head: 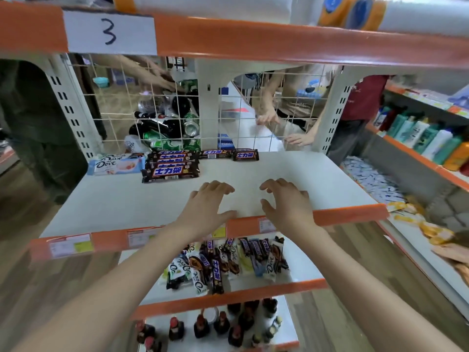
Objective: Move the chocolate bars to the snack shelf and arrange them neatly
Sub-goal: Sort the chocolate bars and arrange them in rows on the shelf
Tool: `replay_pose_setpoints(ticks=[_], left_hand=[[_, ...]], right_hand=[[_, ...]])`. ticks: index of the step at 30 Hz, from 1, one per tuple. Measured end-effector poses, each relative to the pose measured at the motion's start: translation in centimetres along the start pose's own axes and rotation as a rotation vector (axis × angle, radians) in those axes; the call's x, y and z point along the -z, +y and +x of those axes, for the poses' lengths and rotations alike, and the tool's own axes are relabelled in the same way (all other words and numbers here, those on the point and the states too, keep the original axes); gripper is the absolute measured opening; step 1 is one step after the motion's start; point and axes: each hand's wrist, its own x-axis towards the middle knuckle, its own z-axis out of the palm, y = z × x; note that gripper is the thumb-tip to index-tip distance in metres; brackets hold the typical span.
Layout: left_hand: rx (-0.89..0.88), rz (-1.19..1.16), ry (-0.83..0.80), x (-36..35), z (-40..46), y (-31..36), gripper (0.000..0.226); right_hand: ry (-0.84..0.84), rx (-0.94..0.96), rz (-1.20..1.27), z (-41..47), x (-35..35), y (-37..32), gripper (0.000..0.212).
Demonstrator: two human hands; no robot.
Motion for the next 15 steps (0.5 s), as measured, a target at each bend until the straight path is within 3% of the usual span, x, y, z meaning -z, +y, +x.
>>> replay_pose_setpoints(ticks=[10,15], left_hand=[[-0.096,0.051,-0.064,-2.5,-7.0,2.2,0.046],[-0.026,0.001,-0.134,-4.8,-10.4,1.1,0.046]], right_hand=[[-0.037,0.035,0.029,-9.2,-2.0,-2.1,0.032],[-0.148,0.031,0.051,-12.4,-4.5,-2.3,0.032]])
